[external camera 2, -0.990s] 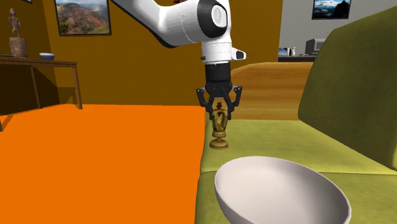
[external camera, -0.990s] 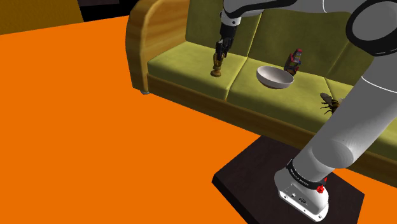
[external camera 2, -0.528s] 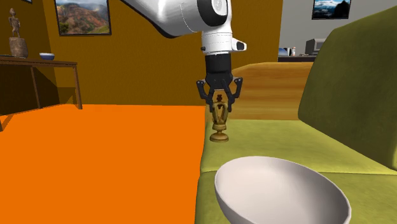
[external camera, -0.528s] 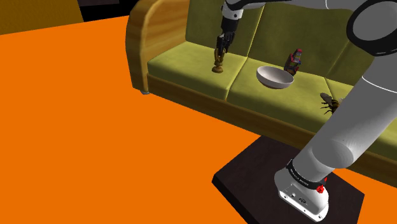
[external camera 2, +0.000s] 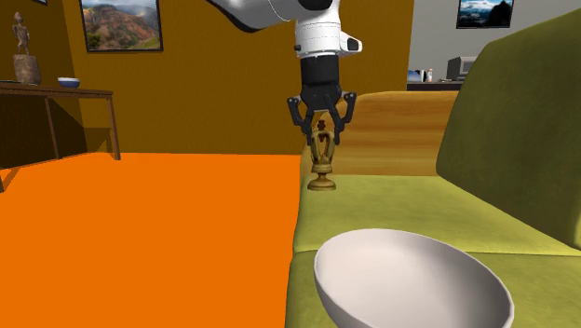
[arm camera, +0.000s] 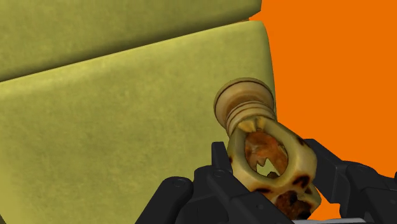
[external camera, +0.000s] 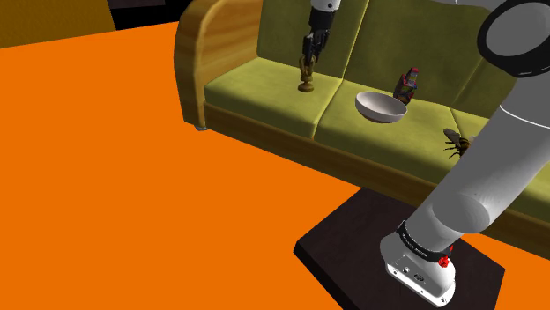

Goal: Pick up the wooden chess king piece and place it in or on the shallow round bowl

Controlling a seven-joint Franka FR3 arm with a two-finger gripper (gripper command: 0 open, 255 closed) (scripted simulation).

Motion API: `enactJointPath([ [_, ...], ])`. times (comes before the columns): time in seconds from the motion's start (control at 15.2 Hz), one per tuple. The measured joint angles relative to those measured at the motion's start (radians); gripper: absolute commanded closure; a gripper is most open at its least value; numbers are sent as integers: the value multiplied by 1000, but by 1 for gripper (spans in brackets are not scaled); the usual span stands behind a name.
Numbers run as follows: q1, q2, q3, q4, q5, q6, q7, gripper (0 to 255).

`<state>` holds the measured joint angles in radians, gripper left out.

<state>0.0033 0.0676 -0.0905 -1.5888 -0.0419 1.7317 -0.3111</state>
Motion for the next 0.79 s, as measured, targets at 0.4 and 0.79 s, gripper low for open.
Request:
enactJointPath([
  [0.4,-1,21,0,113,2,-92,-5,255],
  [0.79,-7,36,-5,206,5,-170,-18,255],
])
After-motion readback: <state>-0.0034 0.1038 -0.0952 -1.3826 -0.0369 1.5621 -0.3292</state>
